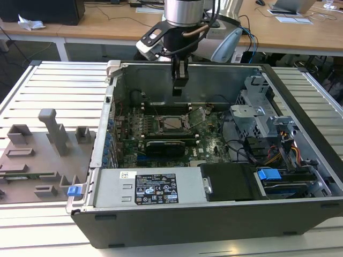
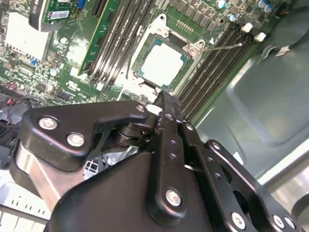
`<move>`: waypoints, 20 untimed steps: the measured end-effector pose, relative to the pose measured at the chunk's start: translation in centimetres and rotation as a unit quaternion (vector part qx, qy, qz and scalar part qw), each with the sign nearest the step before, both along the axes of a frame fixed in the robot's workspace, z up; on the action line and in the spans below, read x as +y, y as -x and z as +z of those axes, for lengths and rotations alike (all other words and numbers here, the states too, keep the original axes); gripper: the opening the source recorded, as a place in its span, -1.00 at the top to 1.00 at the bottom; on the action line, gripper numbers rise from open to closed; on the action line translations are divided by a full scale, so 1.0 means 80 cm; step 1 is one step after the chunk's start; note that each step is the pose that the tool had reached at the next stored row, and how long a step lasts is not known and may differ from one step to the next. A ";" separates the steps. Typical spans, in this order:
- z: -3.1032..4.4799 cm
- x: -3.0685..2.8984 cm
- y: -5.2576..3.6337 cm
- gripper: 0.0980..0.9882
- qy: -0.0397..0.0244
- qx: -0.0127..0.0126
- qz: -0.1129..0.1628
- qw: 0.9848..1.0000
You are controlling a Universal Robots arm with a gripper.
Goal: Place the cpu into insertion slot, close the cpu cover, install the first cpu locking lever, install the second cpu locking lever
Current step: 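Place the cpu into insertion slot, then close the cpu cover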
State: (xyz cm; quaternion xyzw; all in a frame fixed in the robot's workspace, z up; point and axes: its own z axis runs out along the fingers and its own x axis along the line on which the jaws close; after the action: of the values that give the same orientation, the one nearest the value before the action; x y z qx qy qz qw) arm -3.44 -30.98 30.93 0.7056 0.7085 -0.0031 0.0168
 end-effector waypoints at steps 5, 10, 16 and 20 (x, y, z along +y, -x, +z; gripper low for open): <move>0.0043 0.0000 0.000 0.98 0.000 0.000 0.000 1.000; 0.0046 0.0000 0.000 0.98 0.000 0.000 0.000 1.000; 0.0046 0.0000 -0.021 0.98 0.000 0.000 0.000 1.000; 0.0047 0.0000 -0.046 0.98 0.000 0.002 0.000 1.000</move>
State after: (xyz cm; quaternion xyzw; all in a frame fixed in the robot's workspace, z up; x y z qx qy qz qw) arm 0.26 -30.98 31.30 0.7055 0.7085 -0.0043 0.0157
